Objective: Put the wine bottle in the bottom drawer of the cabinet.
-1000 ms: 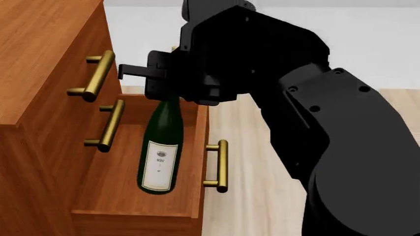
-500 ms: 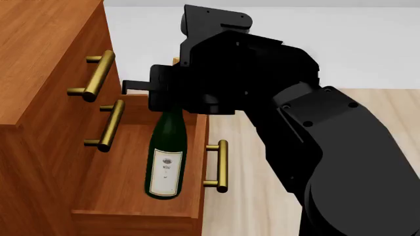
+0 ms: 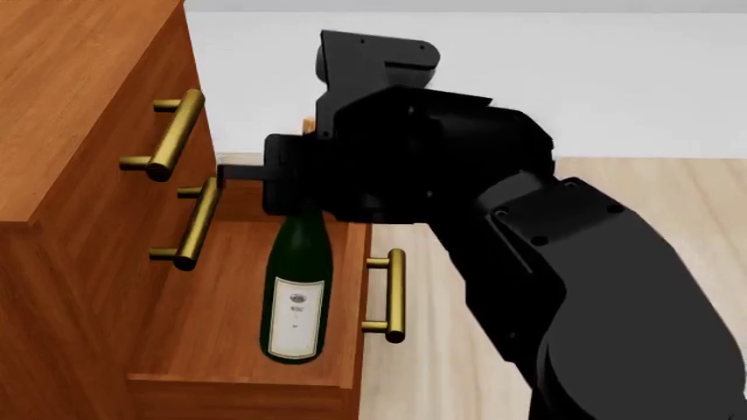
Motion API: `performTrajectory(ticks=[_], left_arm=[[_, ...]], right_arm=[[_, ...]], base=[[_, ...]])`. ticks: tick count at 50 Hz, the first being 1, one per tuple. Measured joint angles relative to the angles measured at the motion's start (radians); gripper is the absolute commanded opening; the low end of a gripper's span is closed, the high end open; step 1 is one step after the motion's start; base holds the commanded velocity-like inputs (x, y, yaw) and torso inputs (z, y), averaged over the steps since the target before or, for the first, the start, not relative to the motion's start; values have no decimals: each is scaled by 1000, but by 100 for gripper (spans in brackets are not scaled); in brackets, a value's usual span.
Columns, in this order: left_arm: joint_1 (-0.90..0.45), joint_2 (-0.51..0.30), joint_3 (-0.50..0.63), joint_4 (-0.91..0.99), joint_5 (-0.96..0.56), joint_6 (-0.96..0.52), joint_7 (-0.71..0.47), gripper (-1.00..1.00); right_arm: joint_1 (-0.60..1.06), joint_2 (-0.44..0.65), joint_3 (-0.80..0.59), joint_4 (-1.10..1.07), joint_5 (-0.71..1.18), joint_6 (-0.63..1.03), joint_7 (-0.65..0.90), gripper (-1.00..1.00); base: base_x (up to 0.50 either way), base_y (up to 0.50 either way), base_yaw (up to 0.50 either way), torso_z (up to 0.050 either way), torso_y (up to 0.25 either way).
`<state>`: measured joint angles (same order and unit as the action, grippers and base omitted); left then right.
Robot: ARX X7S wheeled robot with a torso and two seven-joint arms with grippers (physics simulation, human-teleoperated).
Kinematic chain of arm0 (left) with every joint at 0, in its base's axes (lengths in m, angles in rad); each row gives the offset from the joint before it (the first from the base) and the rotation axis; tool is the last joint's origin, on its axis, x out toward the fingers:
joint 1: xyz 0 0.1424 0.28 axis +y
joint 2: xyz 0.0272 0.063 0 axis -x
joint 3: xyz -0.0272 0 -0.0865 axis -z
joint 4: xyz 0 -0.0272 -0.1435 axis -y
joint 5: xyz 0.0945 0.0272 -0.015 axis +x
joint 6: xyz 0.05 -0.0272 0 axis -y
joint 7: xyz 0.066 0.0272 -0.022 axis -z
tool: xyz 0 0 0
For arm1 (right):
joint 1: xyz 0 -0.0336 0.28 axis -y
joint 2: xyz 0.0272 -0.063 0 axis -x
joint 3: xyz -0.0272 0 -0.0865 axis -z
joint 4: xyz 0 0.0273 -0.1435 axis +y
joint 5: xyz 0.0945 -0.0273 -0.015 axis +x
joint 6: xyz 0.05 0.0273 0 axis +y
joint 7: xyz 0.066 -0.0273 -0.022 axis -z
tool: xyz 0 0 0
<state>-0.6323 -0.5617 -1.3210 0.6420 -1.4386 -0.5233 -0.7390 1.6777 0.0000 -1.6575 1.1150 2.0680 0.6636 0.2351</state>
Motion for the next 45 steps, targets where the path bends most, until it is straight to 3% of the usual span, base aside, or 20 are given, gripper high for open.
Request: performTrajectory(ticks=[45], left_arm=[[14, -7, 11, -1, -11, -6, 0, 100]], right_arm=[[-79, 0, 14, -11, -86, -48, -21, -100]], base=[[0, 0, 0, 0, 0]])
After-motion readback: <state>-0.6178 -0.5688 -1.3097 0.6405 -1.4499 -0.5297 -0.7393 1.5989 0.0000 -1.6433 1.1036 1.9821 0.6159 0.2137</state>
